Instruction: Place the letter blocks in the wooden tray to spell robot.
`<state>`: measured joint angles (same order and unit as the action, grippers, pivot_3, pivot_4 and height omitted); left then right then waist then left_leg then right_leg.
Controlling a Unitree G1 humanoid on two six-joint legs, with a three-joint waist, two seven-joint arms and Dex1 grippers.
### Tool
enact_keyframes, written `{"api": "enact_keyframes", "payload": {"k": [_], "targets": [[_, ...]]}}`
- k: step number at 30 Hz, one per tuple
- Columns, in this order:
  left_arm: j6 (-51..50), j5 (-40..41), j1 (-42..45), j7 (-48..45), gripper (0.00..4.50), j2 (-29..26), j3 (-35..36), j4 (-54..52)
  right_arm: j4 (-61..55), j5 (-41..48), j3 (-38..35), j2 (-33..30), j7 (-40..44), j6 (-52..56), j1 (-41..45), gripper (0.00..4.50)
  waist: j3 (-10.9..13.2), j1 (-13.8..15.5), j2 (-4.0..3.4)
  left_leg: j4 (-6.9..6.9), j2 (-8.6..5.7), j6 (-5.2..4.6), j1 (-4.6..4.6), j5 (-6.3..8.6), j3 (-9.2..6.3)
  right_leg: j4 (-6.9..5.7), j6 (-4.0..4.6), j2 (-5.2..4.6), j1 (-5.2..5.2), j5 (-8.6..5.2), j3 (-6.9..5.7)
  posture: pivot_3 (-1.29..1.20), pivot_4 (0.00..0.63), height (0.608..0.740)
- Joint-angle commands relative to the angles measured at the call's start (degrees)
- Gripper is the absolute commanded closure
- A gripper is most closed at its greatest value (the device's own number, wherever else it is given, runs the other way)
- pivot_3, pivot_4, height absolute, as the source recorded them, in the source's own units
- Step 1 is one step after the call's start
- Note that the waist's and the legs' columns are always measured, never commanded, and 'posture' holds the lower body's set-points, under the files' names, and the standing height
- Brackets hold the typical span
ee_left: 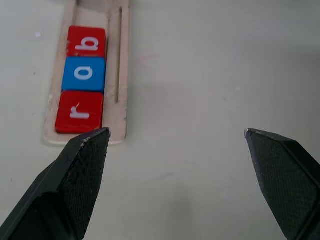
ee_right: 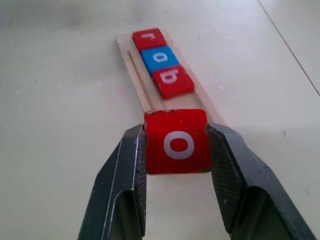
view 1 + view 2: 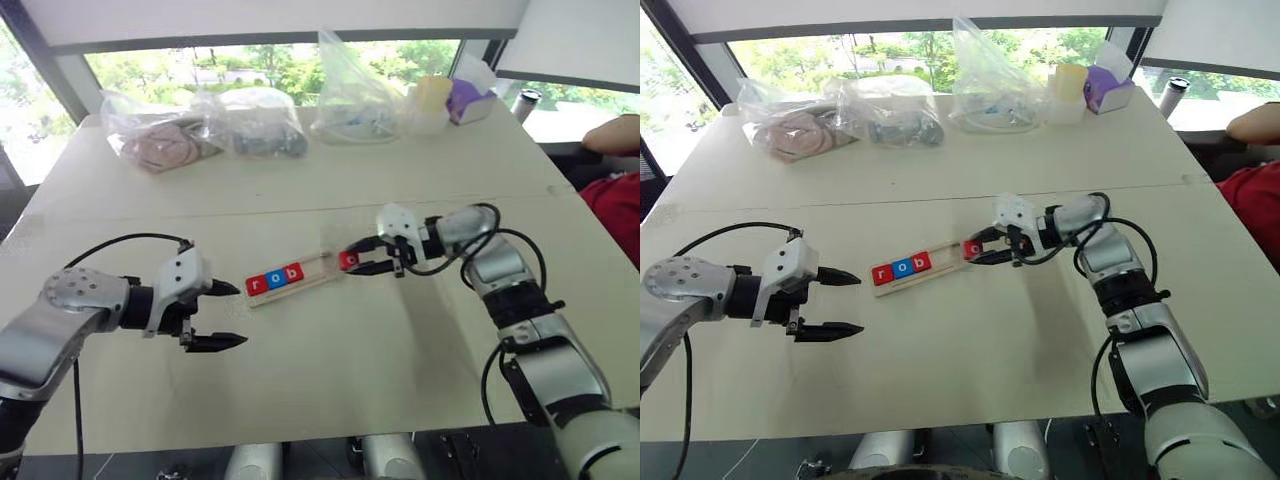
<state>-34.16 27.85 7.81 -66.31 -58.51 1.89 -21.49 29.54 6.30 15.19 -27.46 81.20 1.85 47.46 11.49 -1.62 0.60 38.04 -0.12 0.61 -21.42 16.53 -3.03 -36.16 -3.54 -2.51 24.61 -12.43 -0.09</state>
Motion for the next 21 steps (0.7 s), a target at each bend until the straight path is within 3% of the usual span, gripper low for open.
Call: {"api": "enact_keyframes", "payload": {"k": [1, 10, 21], "targets": [[-0.1, 0.6, -1.5, 1.4, 0.0, -1.0, 5.4, -1.0, 9.0, -3.8, 3.6, 4.7, 1.4, -6.1, 6.2, 3.33, 0.0, -0.2, 0.0, -0.01, -0.03, 0.0, 0.01, 0.0, 0.0, 0.03, 0.0, -0.05, 0.01, 0.0, 0.03, 0.0, 0.15, 0.74], [-3.2, 2.2, -5.7, 5.3, 0.0, 0.7, 9.3, -4.6, 29.3, -10.0, 5.1, 12.4, -2.4, -15.4, 16.0, 3.33, 0.0, -0.8, -0.02, -0.05, -0.03, 0.03, 0.01, -0.01, -0.09, 0.0, -0.01, -0.1, 0.04, 0.02, 0.04, 0.0, 0.15, 0.74], [-4.3, 3.4, -6.3, 7.6, 0.0, 1.4, 9.0, -6.4, 37.1, -12.9, 4.1, 14.3, -3.8, -18.3, 19.8, 3.33, 0.0, -0.9, -0.03, -0.08, -0.05, 0.13, 0.03, -0.06, -0.12, -0.03, -0.01, -0.08, 0.04, 0.03, 0.04, 0.0, 0.15, 0.74]]}}
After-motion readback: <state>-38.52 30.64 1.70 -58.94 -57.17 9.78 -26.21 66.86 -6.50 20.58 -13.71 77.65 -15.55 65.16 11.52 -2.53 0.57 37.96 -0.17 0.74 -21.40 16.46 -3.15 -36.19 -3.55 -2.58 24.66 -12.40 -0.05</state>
